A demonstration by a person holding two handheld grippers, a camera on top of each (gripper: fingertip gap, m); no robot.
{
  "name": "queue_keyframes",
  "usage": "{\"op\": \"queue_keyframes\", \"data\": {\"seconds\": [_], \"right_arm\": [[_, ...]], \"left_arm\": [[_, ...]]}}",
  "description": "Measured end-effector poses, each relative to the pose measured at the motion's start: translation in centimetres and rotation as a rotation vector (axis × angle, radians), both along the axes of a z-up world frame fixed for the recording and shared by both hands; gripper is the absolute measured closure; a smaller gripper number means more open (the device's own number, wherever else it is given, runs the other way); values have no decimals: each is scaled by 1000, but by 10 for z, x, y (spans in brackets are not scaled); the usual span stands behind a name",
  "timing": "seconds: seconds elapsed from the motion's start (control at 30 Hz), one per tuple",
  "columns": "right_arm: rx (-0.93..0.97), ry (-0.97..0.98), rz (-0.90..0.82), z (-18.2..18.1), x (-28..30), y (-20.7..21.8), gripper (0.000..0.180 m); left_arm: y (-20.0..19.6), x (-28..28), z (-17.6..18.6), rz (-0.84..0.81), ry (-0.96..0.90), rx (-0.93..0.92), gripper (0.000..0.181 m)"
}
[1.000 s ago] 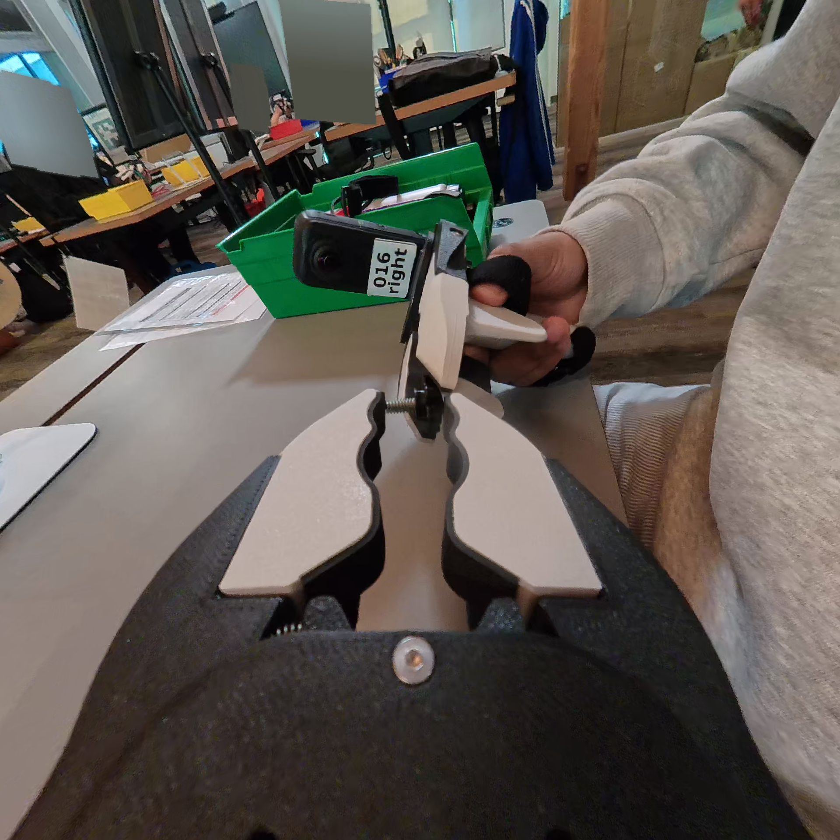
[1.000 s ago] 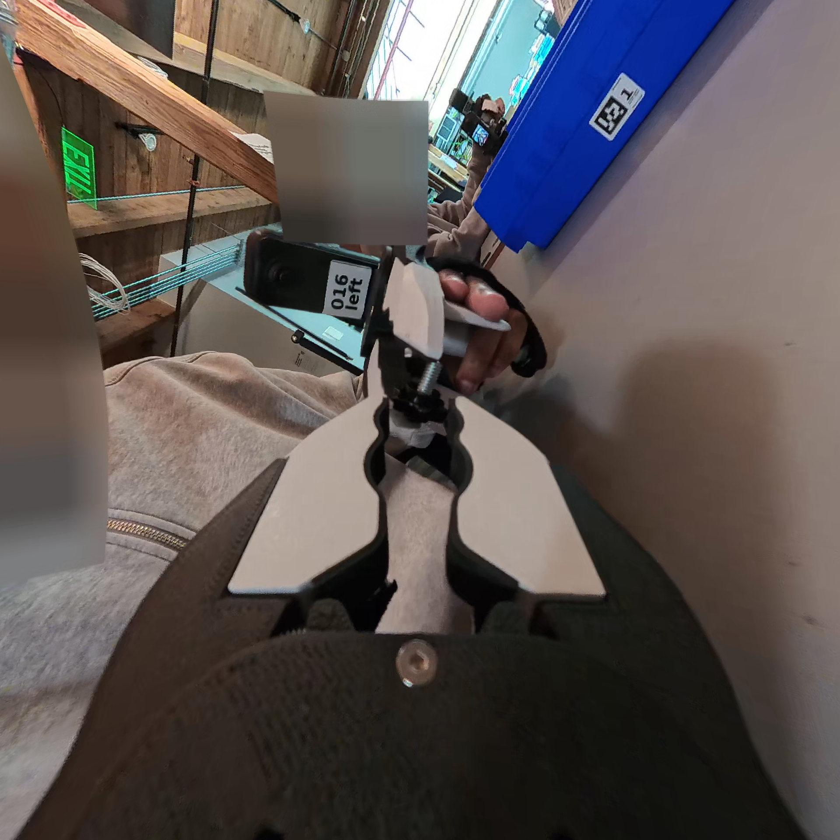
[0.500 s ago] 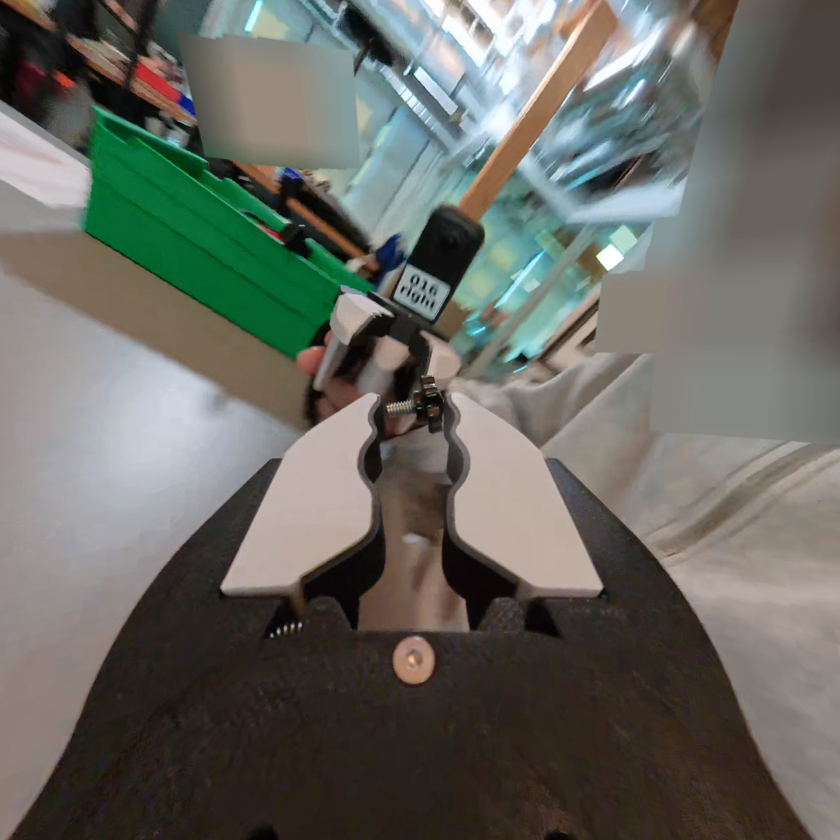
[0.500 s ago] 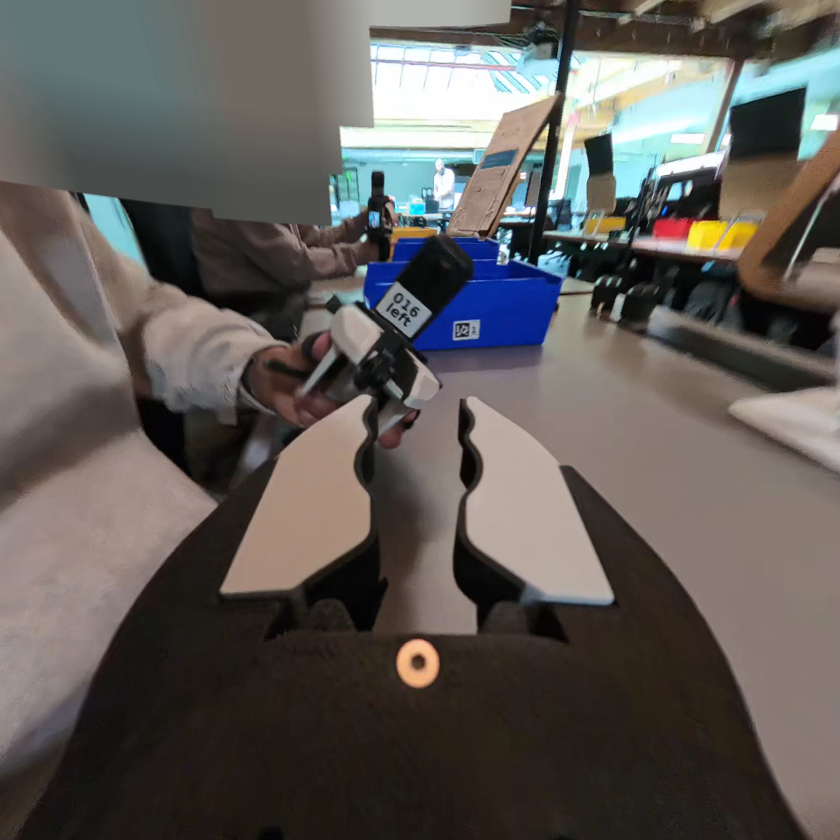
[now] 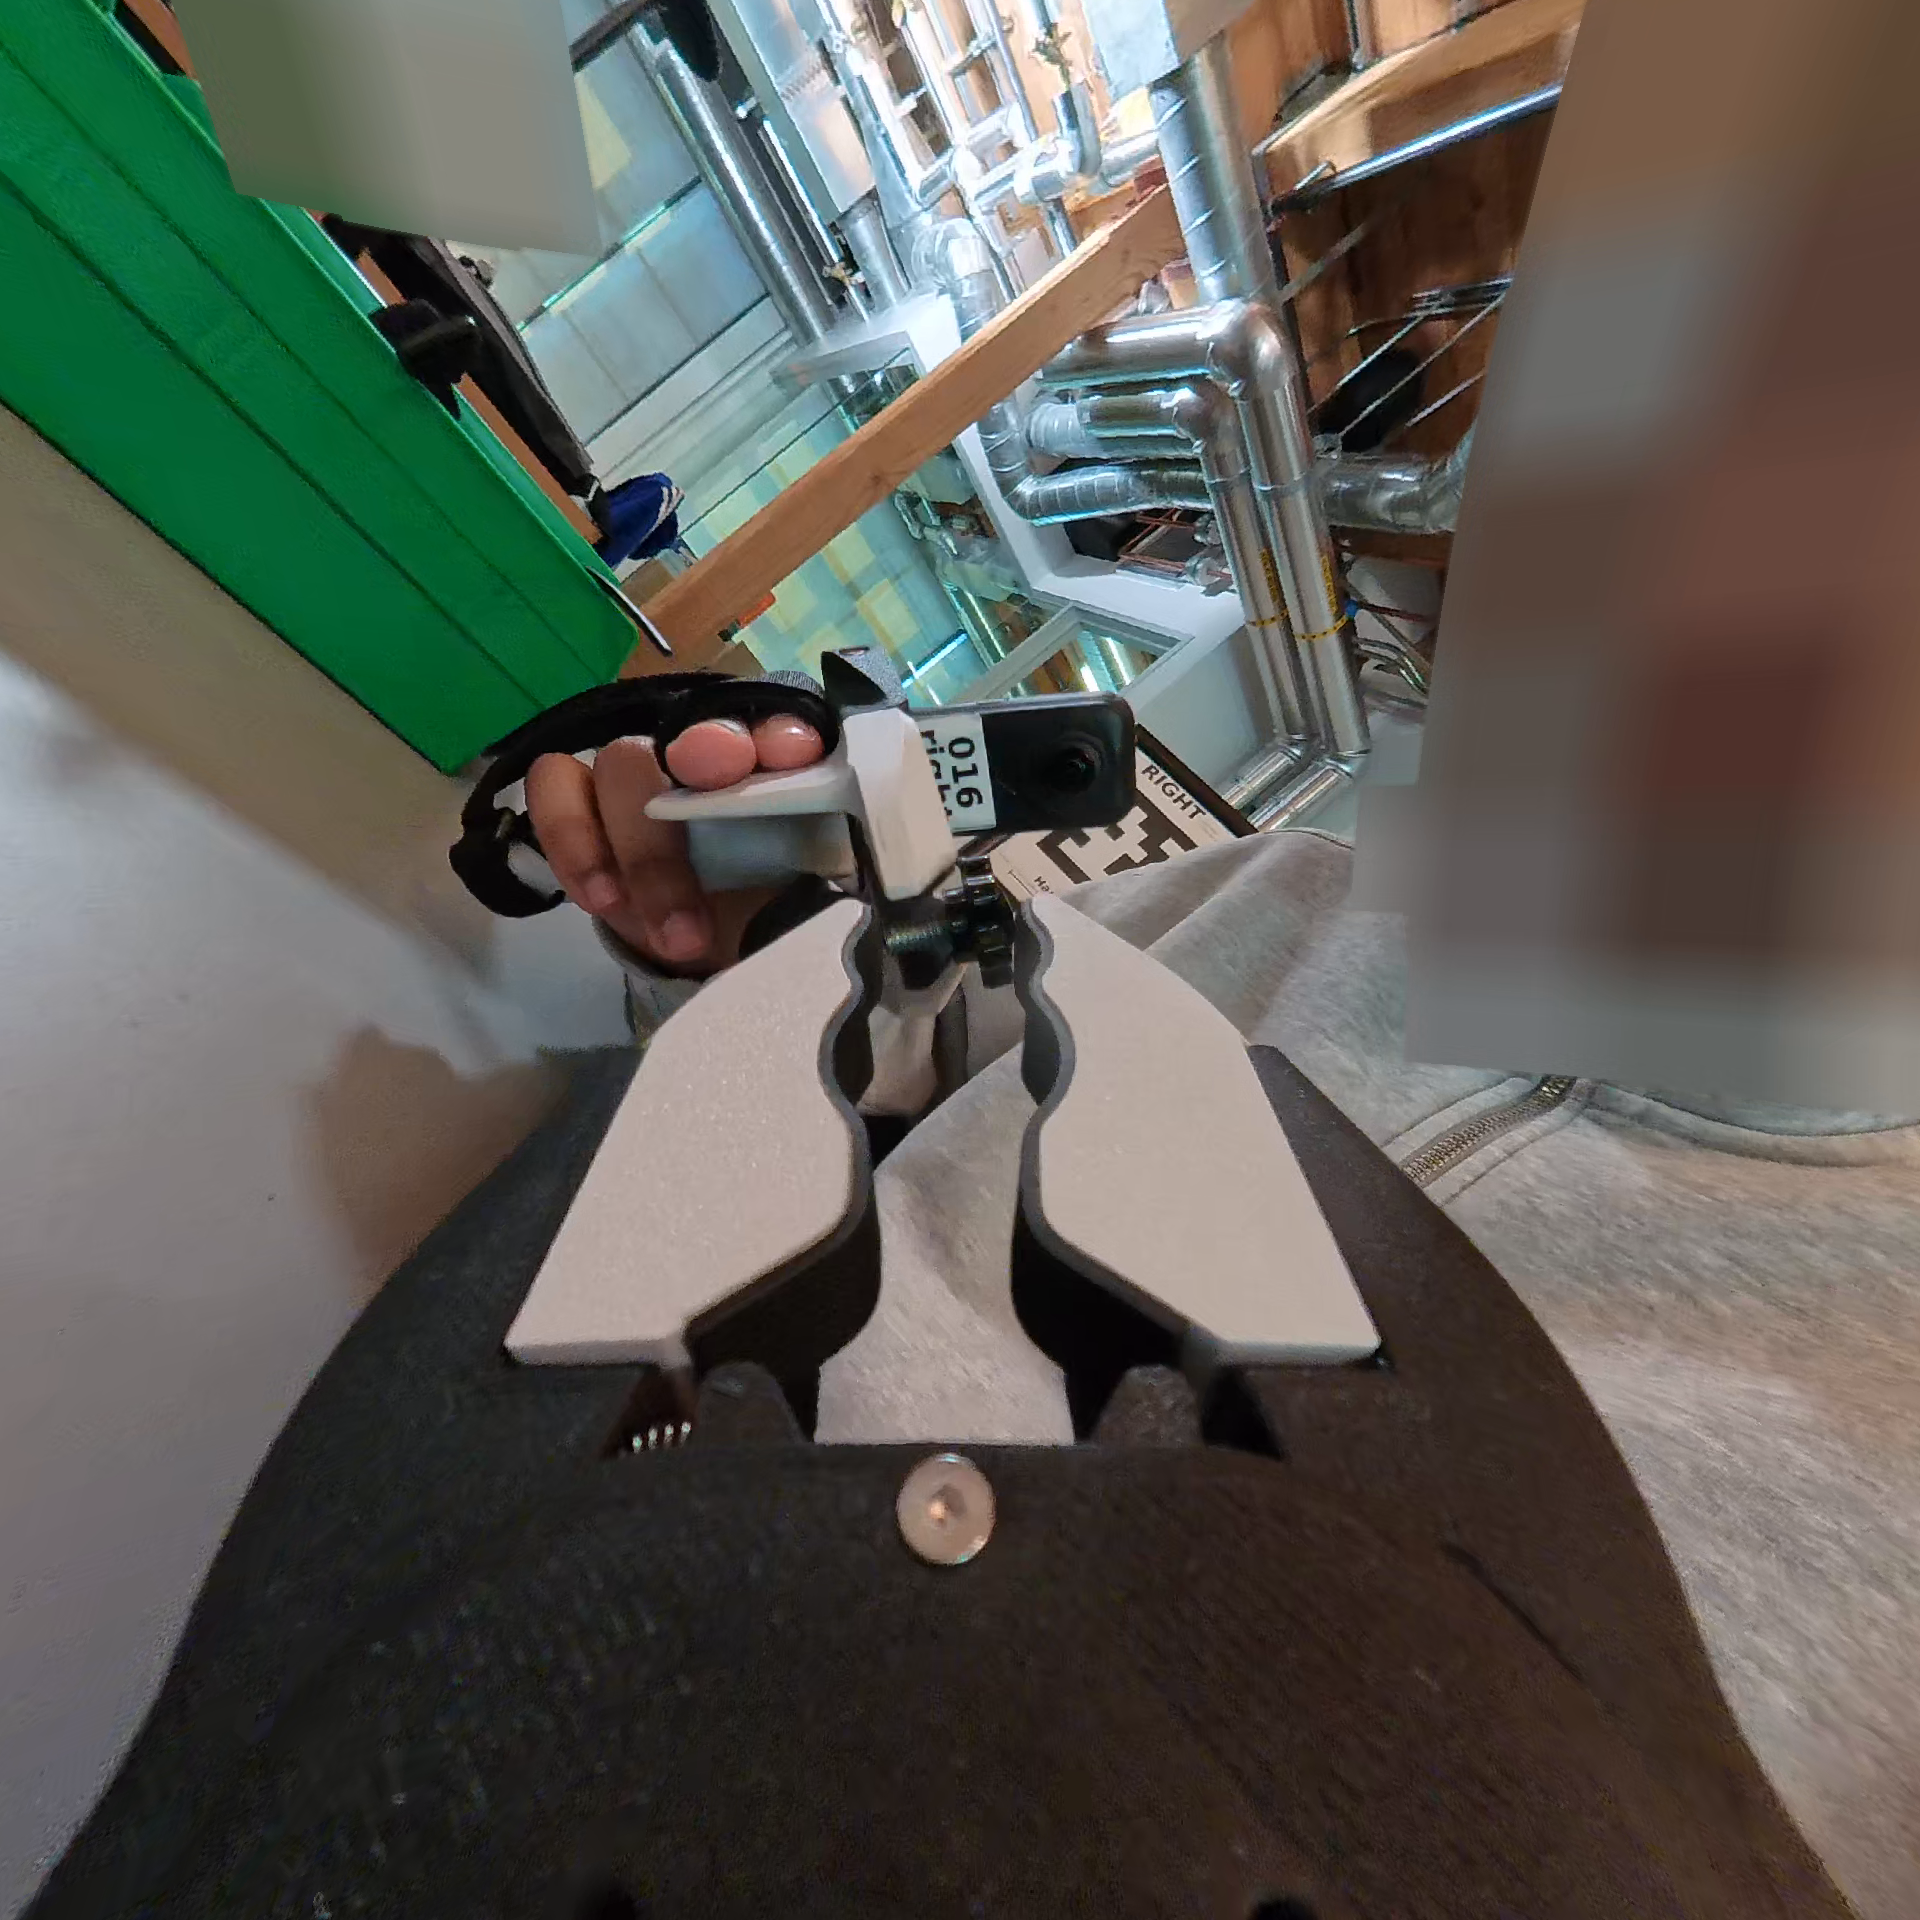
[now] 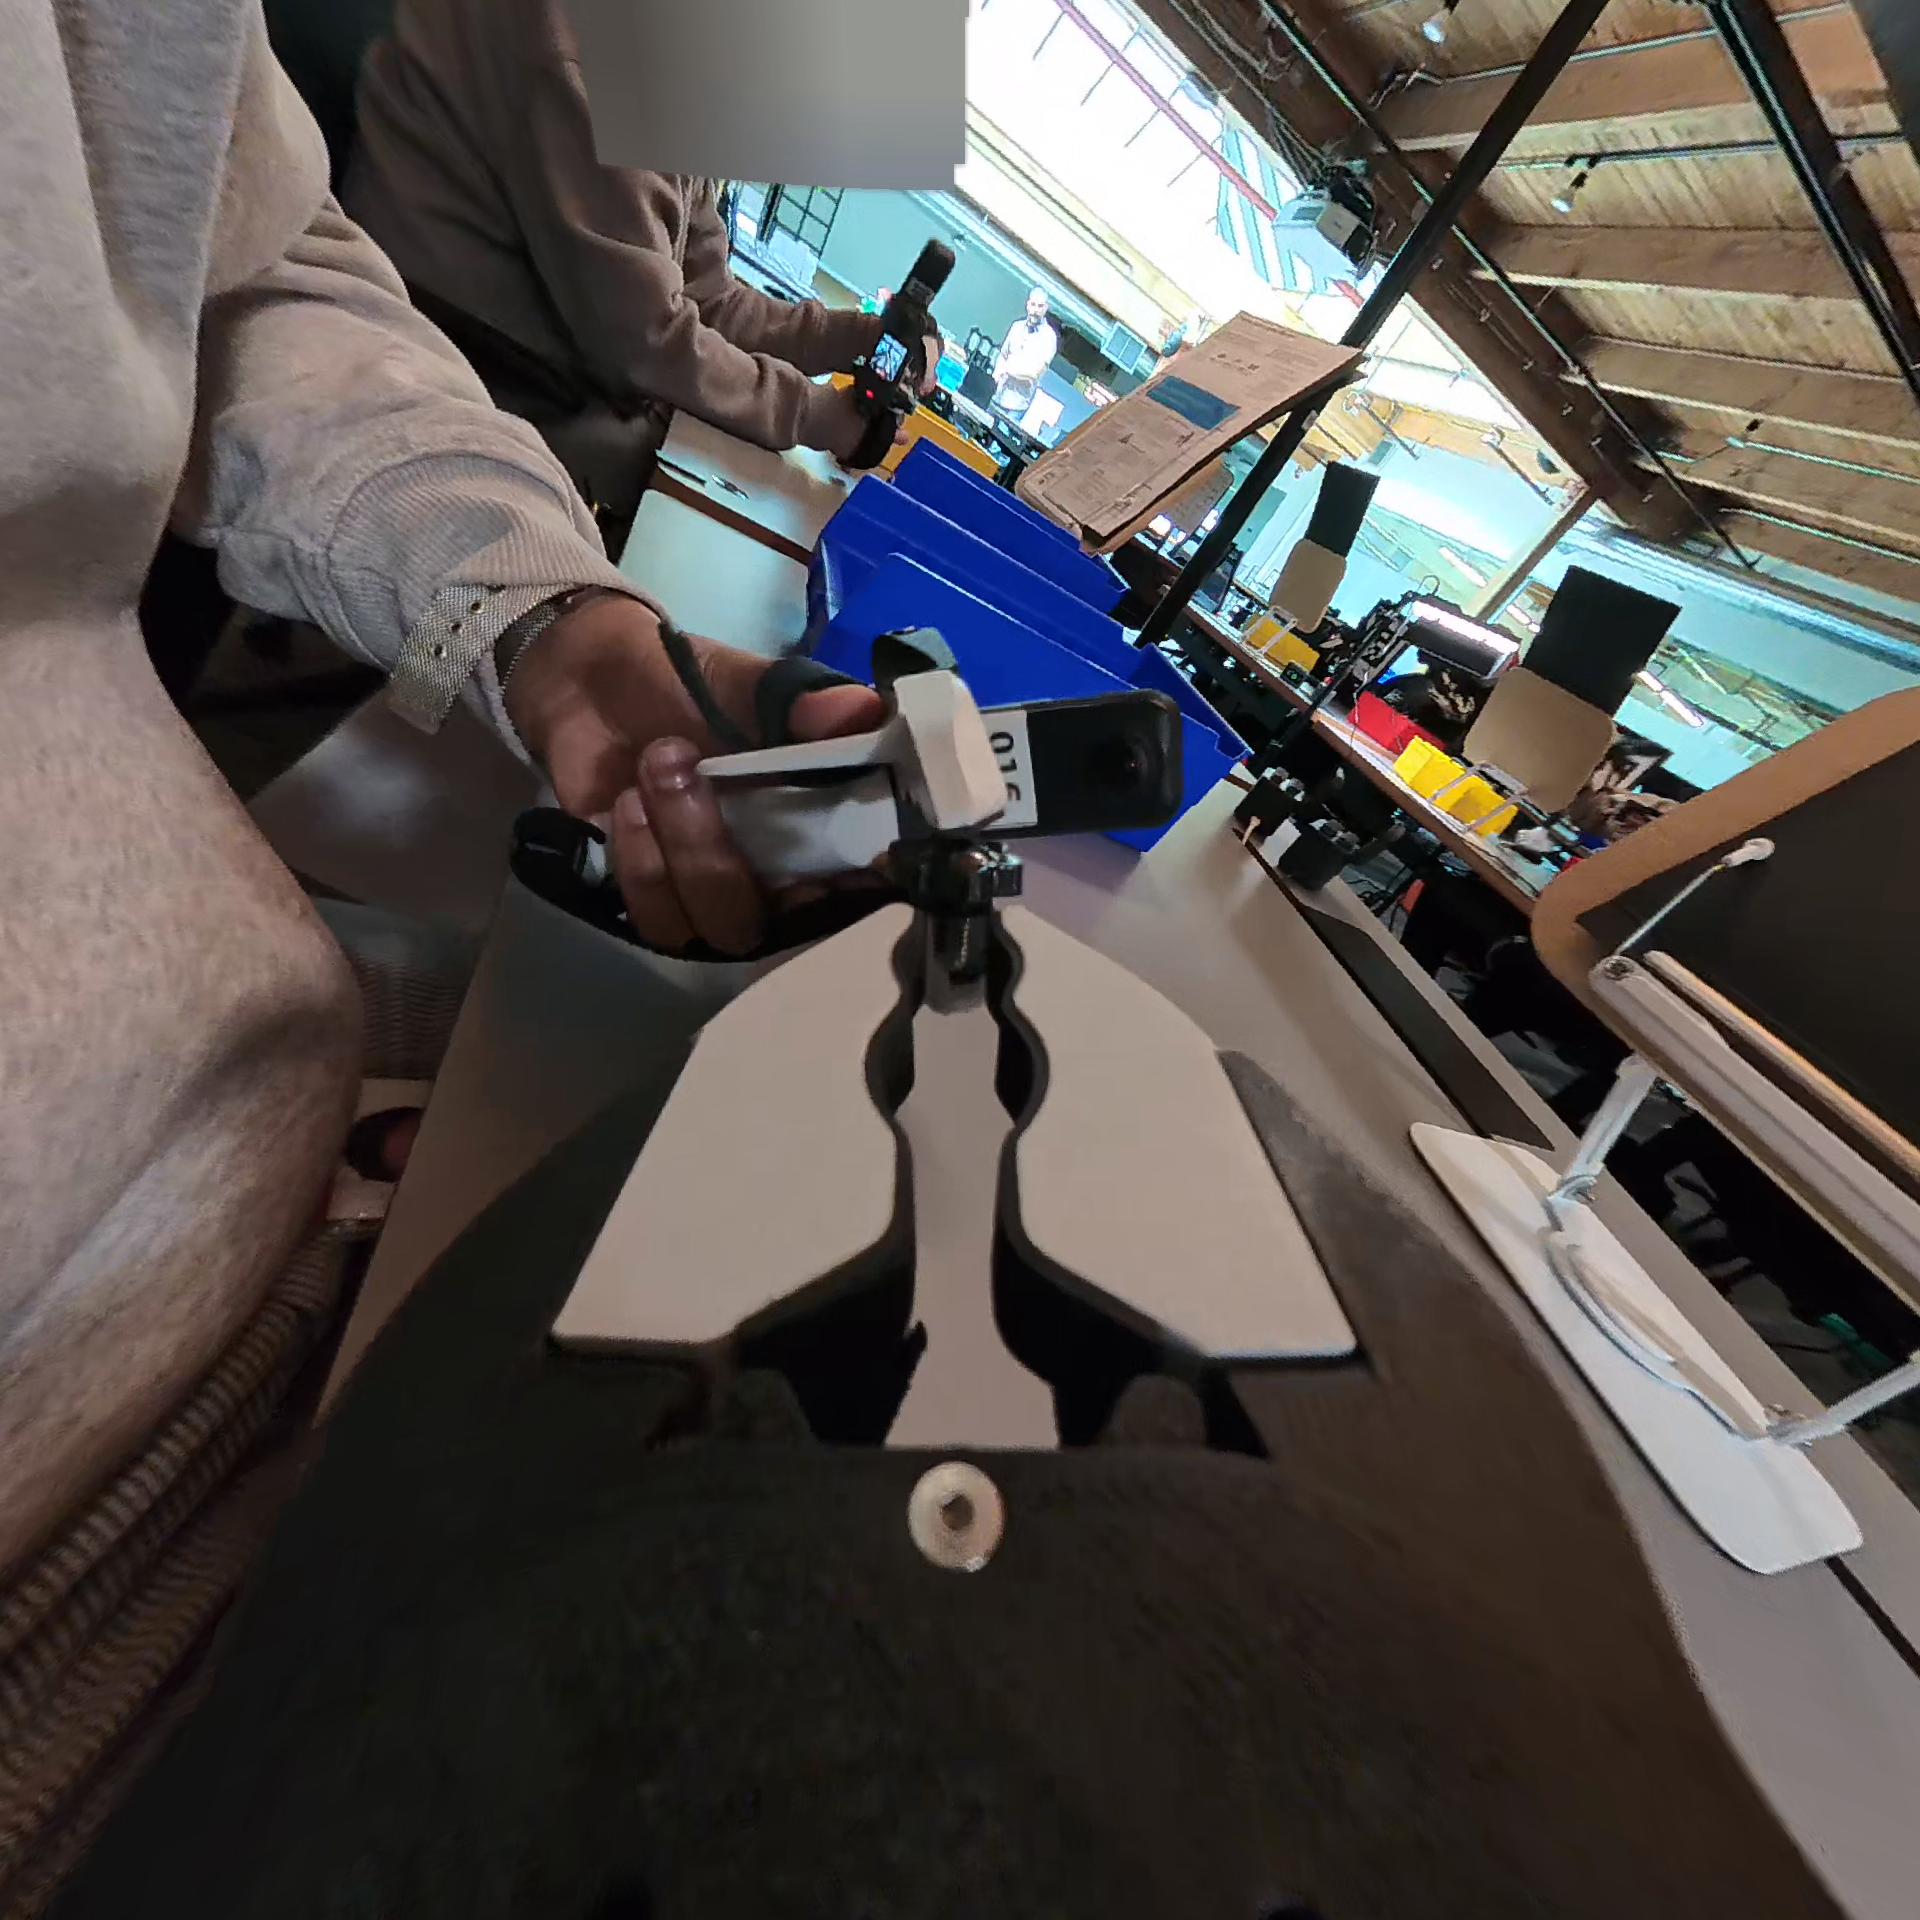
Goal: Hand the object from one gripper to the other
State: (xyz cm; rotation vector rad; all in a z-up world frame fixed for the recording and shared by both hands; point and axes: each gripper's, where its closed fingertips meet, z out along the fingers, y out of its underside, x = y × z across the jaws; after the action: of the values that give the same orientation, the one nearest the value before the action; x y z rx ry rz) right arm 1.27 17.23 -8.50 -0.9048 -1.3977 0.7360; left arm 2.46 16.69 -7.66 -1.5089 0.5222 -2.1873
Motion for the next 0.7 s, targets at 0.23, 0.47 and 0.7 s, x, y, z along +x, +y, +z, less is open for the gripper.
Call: {"op": "queue_keyframes", "data": {"seconds": [0.23,0.47,0.7], "right_arm": [[-95,27,17,2,1,2,173],[-350,81,32,5,4,13,173],[-761,156,114,3,-1,15,173]], "left_arm": [[3,0,-1,32,0,0,154],[24,-10,4,255,30,126,130],[16,-11,8,400,207,547,149]]}}
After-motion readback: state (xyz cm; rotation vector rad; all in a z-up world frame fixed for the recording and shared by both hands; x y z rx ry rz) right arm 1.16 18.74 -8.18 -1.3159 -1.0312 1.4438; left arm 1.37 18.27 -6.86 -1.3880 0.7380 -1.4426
